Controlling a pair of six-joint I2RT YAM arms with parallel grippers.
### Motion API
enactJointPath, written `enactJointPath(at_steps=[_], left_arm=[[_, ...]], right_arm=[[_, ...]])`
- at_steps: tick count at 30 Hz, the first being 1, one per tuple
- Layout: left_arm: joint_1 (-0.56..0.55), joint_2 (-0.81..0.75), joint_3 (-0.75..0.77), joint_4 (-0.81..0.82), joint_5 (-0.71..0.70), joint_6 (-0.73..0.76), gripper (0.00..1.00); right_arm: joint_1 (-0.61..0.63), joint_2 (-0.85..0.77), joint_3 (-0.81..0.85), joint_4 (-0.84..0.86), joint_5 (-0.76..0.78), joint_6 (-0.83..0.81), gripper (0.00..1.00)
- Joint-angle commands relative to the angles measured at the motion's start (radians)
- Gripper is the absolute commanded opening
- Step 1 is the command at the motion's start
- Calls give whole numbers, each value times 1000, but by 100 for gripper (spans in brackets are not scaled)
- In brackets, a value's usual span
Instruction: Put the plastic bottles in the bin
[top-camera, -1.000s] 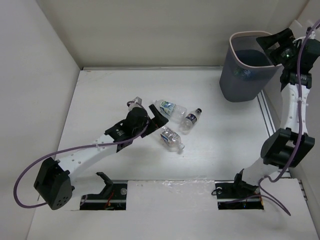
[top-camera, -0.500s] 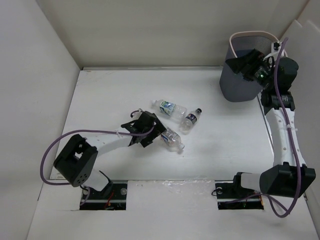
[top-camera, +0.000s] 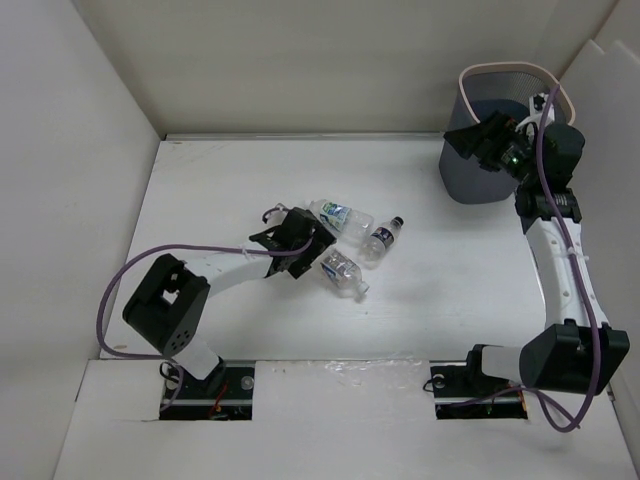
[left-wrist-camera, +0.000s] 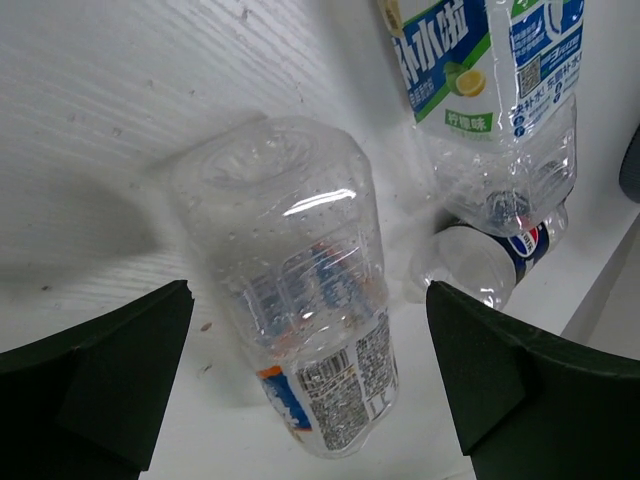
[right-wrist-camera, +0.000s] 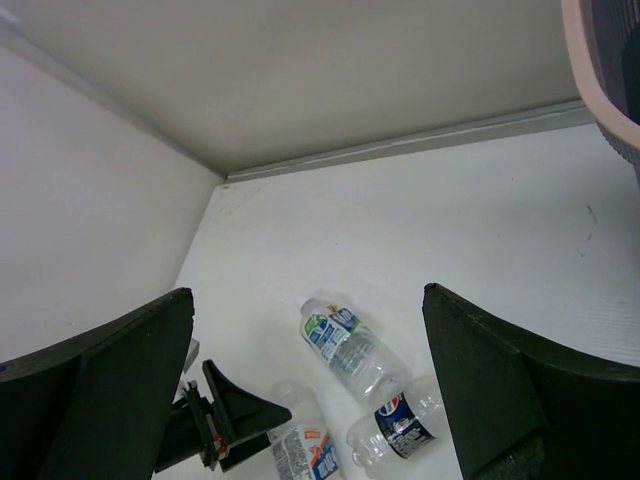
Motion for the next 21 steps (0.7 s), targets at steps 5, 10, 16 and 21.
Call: enactJointPath(at_steps=[5,10,16,21], left_arm=[[0,114,127,-71,-33,-33,100],[0,146,139,-101,-44,-33,96],[20,155,91,-64,-8,-33,31],[31,111,71,-94,-33,11,0]], right_arm=[[23,17,-10,102,-46,7,100],[23,17,-28,121,-55,18,100],[23,17,-28,142,-100,38,100],[99,7,-37,142,-172,-31,100]])
